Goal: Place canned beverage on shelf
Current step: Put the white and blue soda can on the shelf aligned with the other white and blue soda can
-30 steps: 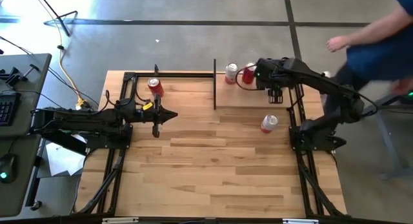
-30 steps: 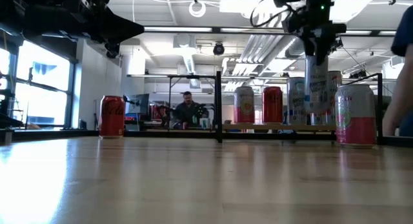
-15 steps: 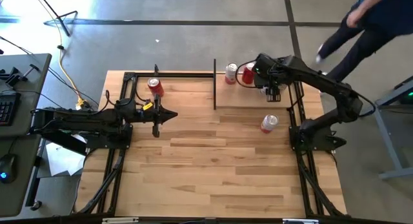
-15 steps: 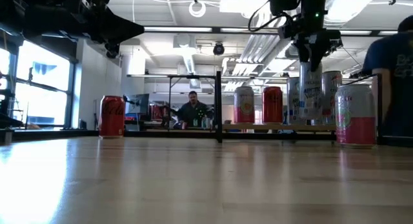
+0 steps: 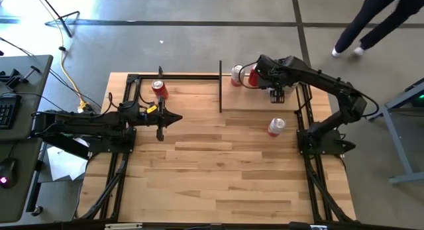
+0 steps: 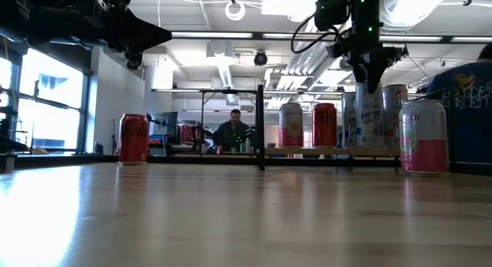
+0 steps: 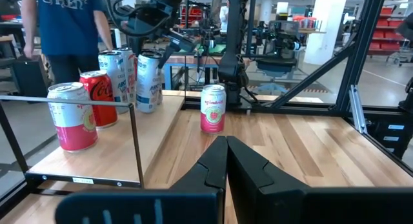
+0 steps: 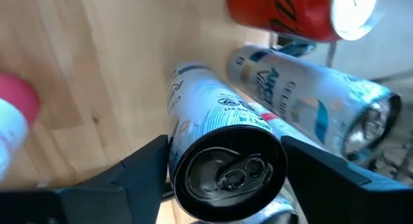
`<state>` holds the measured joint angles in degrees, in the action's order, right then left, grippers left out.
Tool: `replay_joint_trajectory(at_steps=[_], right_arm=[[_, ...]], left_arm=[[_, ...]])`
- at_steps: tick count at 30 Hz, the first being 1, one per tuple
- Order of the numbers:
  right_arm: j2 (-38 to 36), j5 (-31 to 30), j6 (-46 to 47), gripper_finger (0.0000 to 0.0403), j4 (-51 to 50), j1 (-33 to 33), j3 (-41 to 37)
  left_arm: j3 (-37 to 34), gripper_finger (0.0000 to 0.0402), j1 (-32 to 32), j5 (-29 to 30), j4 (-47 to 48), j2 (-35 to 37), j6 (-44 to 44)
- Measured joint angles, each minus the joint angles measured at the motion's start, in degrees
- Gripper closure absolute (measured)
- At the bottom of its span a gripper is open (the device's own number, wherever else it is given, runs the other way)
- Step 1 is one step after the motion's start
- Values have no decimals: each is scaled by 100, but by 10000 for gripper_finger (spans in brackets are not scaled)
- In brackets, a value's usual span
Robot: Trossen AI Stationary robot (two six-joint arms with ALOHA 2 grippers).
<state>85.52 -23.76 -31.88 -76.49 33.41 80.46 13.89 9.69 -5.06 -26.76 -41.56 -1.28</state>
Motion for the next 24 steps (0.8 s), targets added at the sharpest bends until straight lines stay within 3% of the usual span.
replay_joint_trajectory(at_steps=[5,16,24], right_arm=[[-2,-276,95,107,0,-4,9],[-2,-344,88,102,89,-7,9],[-75,-876,8,101,255,-7,9]], left_arm=[[0,401,0,-2,0,0,-2],[0,401,0,-4,-2,0,-4],[0,401,0,-7,-2,0,-7]])
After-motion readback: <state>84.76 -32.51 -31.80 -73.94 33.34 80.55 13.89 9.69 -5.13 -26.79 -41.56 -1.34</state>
